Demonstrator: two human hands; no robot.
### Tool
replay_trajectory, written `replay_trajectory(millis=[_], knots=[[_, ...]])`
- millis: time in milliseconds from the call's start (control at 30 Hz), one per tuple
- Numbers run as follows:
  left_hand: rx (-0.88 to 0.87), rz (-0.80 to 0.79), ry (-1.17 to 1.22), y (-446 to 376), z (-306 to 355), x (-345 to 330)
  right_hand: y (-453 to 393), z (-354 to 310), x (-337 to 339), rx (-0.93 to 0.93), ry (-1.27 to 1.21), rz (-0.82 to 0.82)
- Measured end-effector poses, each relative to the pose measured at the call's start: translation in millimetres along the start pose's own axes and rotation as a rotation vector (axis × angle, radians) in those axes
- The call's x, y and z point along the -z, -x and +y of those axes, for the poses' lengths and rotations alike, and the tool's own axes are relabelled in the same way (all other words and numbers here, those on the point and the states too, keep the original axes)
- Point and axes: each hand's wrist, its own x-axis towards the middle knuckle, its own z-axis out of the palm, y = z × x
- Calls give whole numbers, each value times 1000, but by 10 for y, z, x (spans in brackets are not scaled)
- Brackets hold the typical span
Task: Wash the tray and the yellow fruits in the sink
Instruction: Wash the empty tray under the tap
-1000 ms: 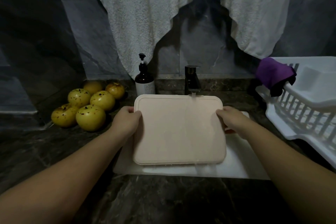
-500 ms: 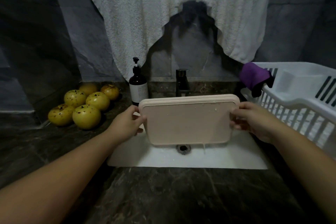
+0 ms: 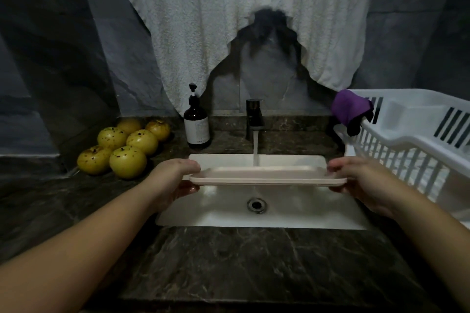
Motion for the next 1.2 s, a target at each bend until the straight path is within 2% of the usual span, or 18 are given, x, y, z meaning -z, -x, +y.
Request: replay_trajectory(millis=[133,333,567,833,1200], knots=[[59,19,-98,-26,-53,-53,46,-62,3,24,11,29],[191,1,-189,-177,-179,-235,-61,-271,-76,38,-181,56],[326,-87,-238,-317,-184,-497,-214,-373,-233,119,-268,107],[301,-94,-168,-462,-222,-575,-363,-253,-201,157,-375,160],[253,-40,-67,-547,-257,-505,-747,136,-98,127,-160,216]])
